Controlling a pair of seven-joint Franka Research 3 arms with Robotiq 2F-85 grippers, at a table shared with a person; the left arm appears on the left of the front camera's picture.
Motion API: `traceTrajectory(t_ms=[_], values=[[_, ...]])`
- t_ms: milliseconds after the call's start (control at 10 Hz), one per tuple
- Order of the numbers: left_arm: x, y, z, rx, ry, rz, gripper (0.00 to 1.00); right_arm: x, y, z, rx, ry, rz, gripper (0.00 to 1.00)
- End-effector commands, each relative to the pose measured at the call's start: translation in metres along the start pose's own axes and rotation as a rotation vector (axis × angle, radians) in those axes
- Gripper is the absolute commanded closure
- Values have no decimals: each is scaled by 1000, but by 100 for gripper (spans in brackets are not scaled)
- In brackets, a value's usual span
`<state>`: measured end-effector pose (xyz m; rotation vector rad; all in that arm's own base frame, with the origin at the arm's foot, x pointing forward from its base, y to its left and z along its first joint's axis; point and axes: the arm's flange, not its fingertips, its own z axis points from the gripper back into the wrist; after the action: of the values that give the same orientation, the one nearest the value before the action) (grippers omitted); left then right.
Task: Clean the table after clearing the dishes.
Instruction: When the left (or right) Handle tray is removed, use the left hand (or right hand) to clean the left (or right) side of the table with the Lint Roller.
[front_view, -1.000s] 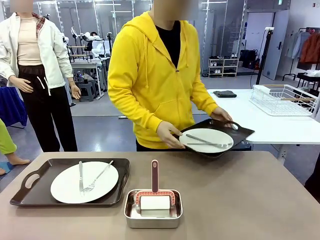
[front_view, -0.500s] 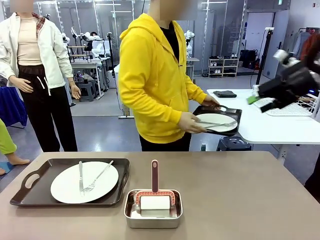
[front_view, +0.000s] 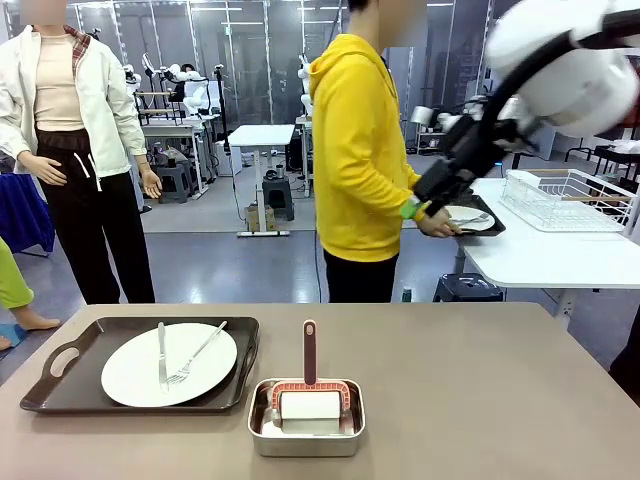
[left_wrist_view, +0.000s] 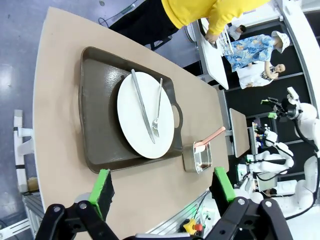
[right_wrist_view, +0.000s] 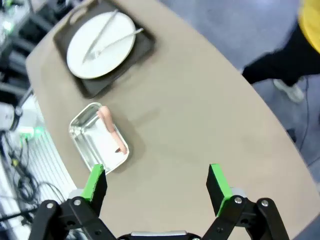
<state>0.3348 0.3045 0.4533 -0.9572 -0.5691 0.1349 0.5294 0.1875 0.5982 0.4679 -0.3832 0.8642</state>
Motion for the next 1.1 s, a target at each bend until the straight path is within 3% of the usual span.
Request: traceTrajectory(t_ms=[0, 200, 500, 800, 900, 1000], values=[[-2, 0, 3, 5, 9, -4, 0, 42, 19, -31, 4, 129, 152, 0], [-2, 0, 3, 5, 9, -4, 0, 74, 54, -83, 8, 289, 290, 0], [-2, 0, 3, 5, 9, -4, 0, 85, 96, -148, 40, 459, 439, 0], [-2, 0, 3, 5, 9, -4, 0, 70, 112, -184, 91, 490, 503, 0], [-2, 0, 3, 5, 9, -4, 0, 66, 112, -181, -11, 446, 547, 0], [-2, 0, 3, 5, 9, -4, 0, 70, 110, -186, 96, 486, 468, 0]])
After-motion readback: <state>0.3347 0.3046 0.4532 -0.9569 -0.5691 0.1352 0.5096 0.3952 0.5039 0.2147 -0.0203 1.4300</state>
